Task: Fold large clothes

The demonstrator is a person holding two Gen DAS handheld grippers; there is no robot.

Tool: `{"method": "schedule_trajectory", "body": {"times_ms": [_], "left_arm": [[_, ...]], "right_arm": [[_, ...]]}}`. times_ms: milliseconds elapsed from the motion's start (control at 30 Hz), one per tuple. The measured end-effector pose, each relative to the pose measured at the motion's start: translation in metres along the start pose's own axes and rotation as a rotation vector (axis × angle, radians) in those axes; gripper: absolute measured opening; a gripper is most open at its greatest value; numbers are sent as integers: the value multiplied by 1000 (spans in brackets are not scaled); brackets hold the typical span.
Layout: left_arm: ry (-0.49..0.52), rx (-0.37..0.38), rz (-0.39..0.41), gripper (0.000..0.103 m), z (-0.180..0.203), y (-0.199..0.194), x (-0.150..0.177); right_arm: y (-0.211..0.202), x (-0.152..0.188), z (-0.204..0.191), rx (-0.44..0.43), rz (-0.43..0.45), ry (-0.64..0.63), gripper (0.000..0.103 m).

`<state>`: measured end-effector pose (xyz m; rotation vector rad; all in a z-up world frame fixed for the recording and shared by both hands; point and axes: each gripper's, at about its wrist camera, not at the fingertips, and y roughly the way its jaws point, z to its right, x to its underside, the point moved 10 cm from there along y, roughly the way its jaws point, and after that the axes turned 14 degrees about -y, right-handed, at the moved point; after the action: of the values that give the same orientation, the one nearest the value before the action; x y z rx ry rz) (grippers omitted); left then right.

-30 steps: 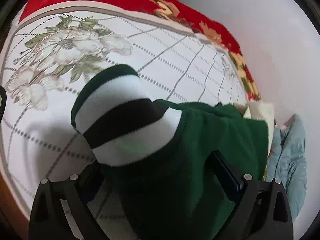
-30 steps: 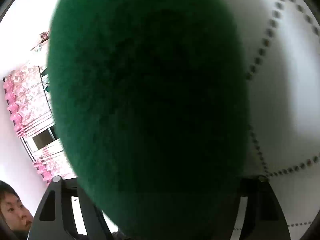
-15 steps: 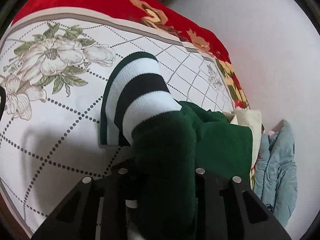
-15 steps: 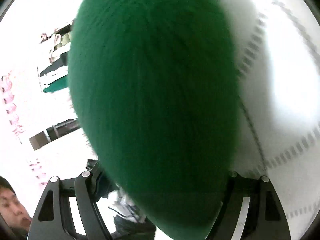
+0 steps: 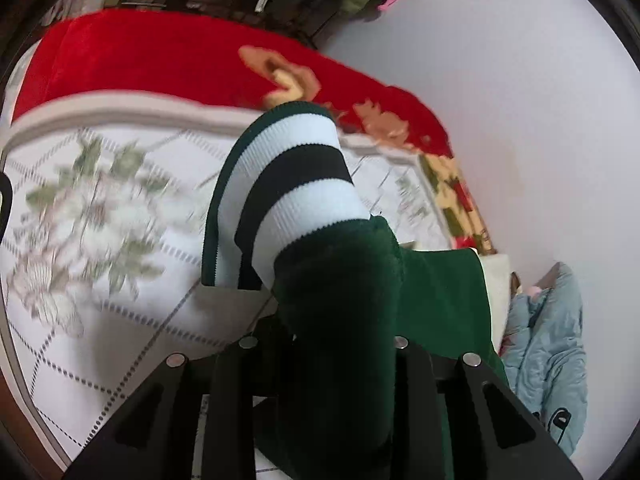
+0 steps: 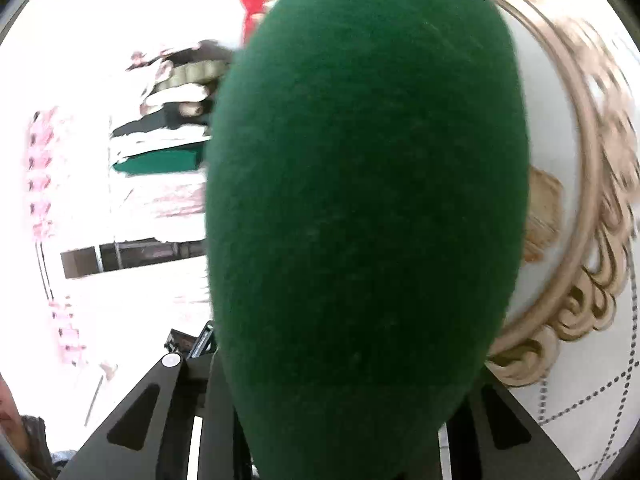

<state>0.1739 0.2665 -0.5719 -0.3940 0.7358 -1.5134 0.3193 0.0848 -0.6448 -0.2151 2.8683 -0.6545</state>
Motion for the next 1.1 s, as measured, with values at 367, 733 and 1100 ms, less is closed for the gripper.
{"method": "schedule_trajectory", "body": {"times_ms": [367,733,1100], "left_arm": [[60,111,28,23,128,-7,-50],[112,281,16,23,349,93,-51],[201,399,13,23,478,235,-19]], "right_arm": [[-38,-118,-122,-12,49,-157,27],[-125,-341,-178,12,209,-261,27],[-219,-551,-105,45,295,-342,26]]}}
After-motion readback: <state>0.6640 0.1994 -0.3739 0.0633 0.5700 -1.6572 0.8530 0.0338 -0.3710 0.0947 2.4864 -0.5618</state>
